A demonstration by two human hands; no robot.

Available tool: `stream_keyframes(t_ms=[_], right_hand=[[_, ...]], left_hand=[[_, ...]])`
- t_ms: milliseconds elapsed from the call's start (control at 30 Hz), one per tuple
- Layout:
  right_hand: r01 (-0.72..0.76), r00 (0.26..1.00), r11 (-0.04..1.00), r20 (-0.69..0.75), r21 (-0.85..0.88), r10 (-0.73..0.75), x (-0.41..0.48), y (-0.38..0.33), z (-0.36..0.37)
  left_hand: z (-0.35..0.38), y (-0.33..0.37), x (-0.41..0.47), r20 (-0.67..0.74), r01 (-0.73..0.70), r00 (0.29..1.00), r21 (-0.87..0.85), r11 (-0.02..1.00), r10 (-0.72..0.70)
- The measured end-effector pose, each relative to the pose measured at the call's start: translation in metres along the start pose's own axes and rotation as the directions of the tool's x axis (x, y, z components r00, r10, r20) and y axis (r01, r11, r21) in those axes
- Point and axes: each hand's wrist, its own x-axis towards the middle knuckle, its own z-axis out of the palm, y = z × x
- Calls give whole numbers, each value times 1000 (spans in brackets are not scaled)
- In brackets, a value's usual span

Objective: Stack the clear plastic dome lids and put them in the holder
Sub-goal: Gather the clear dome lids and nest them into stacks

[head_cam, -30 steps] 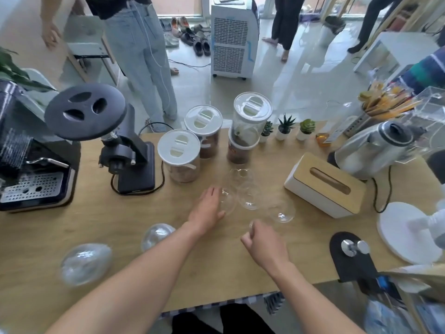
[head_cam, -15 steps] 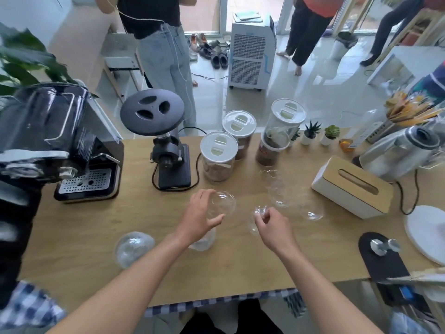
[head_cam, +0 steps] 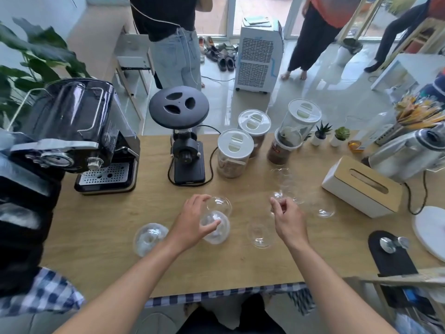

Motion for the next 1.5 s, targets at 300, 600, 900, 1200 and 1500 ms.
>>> stream_keyframes(t_ms=[300, 600, 900, 1200, 1500], right_hand=[[-203, 924, 842, 383, 499, -5, -34, -41, 26], [-466, 786, 755, 608, 460, 114, -58, -23, 61], [-296, 882, 922, 442, 250, 163, -56, -21, 70], [251, 953, 863, 269, -439, -140, -42, 18, 33], [198, 922, 781, 383, -592, 57, -33, 39, 38]], left_hand=[[24, -13, -30, 80, 76, 994, -27, 997, -74], [37, -16, -33, 105, 157, 983, -37, 987, -152], [32, -20, -37, 154, 103, 983, -19, 994, -99], [21, -7, -29, 159, 93, 983, -28, 995, -87], [18, 26, 16, 42, 0, 999, 6, 1000, 0]])
